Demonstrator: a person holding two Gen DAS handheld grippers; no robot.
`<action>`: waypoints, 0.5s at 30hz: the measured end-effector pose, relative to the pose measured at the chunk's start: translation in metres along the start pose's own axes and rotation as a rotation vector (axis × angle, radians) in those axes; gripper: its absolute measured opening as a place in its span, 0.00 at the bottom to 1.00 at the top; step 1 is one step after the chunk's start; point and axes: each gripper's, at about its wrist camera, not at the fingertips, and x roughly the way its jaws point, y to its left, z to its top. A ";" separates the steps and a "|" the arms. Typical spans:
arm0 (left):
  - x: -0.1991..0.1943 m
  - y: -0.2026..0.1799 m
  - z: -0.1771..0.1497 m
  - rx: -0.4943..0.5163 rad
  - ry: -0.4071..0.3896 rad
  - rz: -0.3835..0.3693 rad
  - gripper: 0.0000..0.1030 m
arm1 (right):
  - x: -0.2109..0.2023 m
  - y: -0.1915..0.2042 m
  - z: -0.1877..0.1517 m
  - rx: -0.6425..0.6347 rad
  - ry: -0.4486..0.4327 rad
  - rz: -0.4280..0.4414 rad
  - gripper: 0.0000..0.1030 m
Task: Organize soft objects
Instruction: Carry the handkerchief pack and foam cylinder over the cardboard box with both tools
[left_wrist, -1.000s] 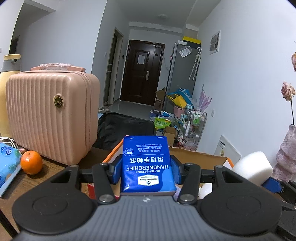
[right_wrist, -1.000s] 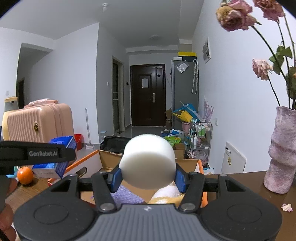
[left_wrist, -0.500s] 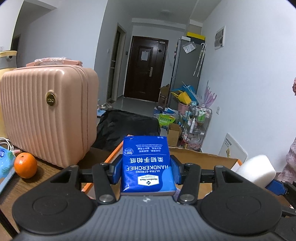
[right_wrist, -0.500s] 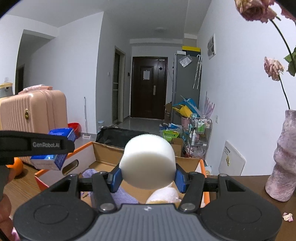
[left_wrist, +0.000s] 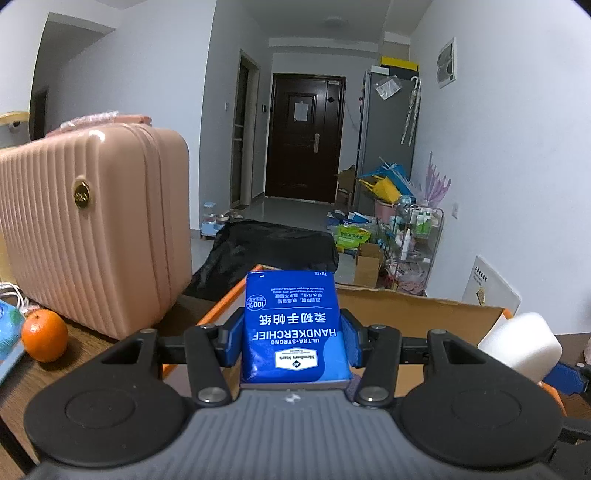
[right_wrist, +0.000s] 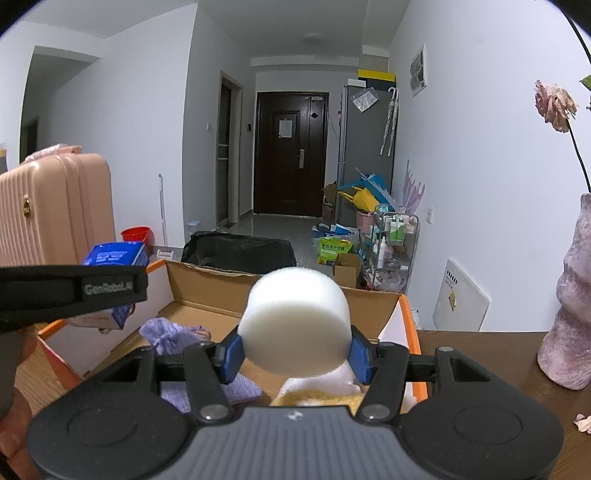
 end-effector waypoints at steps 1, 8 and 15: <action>0.002 -0.001 -0.002 -0.002 0.004 -0.002 0.51 | 0.002 0.002 -0.001 -0.003 0.004 -0.001 0.54; 0.011 -0.004 -0.011 0.014 0.035 0.008 0.51 | 0.006 0.002 -0.004 0.000 0.024 -0.005 0.54; 0.015 -0.006 -0.013 0.025 0.039 0.020 0.51 | 0.010 -0.003 -0.003 0.020 0.031 -0.005 0.54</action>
